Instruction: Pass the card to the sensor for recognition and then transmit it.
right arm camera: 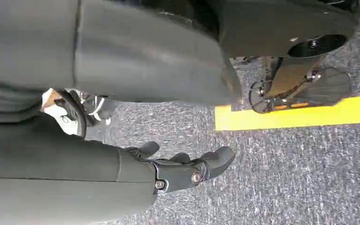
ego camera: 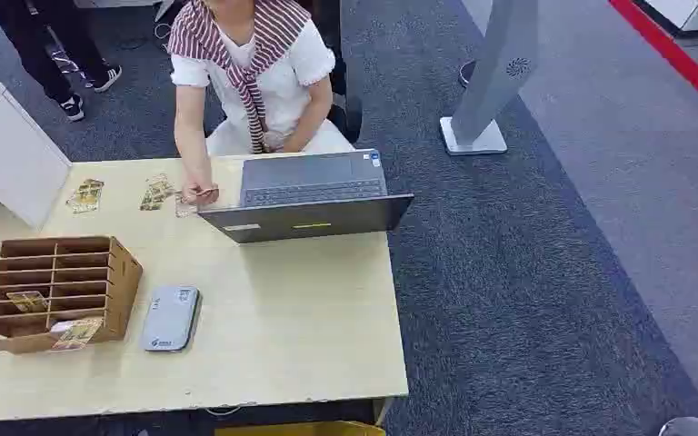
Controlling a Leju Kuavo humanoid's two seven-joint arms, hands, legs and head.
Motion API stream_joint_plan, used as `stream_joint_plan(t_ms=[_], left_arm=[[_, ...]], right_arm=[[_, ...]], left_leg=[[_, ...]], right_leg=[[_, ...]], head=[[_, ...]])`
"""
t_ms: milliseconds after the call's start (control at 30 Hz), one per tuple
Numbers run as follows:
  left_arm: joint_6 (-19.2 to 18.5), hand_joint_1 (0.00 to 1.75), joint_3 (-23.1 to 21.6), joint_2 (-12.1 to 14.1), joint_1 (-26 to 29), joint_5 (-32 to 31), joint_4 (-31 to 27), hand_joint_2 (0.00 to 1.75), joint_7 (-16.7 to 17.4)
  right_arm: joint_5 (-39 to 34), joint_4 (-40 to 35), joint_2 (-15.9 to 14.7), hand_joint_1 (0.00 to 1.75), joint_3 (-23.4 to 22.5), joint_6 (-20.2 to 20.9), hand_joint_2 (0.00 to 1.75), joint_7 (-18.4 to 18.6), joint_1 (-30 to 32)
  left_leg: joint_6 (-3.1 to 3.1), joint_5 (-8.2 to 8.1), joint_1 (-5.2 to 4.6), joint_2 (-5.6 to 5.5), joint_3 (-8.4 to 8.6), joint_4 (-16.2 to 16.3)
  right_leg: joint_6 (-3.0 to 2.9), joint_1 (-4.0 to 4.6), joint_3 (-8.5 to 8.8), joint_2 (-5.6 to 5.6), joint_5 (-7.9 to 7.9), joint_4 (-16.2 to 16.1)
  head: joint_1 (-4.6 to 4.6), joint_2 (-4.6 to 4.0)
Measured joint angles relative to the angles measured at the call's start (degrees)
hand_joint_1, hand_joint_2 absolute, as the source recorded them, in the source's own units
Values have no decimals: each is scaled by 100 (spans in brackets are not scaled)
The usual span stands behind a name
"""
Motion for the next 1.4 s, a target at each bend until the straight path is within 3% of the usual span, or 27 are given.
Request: stream_joint_plan(t_ms=[333,467,600,867,1033,1133,1200,1300,1400], left_arm=[[-707,0,404,-373,593,107,-1773,175,144],[-769,0,536,-518,867,90,-2332,175,313],[-996,0,616,-673,1016,260,-3320,175,144],[-552,0,647,-885,1327,488,-4813,175,87],[185,0,601,-962,1458,671,-5295,175,29],[444,0,492,-979,1518,642,-5461,175,-92],[584,0,465,-990,1524,307,-5562,175,-410],[610,0,531,-992,1500,-736,-5855,175,-845],[530,0,633,-986,1474,-1239,-6138,175,-894]], right_arm=[[194,57,52,0,-44,-133,175,192,-28],[306,76,79,0,-92,-210,175,308,-70],[411,90,94,0,-129,-280,175,439,-121],[616,92,146,0,-153,-393,175,700,-237],[701,94,190,0,-157,-409,175,776,-264],[721,94,195,0,-164,-409,175,780,-272],[739,94,208,0,-166,-409,175,778,-273],[848,94,210,0,-166,-398,175,763,-274],[894,94,221,0,-166,-398,175,725,-271]], left_leg=[[-1,0,0,12,-3,4],[-9,-9,21,66,-16,15],[-5,-8,12,22,-17,15],[-7,-17,11,21,2,12],[-7,-16,11,22,9,12],[-7,-16,11,21,10,12],[-8,-16,11,22,11,12],[-7,-16,12,19,10,12],[-8,-16,12,26,13,11]], right_leg=[[-5,3,-6,10,3,-1],[-23,28,-26,51,15,-1],[-12,25,-16,11,-1,0],[-17,19,3,7,-15,1],[-20,20,5,8,-12,2],[-20,20,7,7,-12,2],[-20,20,7,8,-12,2],[-20,20,9,6,-13,2],[-24,20,9,8,-10,4]], head=[[4,0],[7,-2],[20,0],[4,0],[4,0],[7,0],[7,0],[13,0],[9,0]])
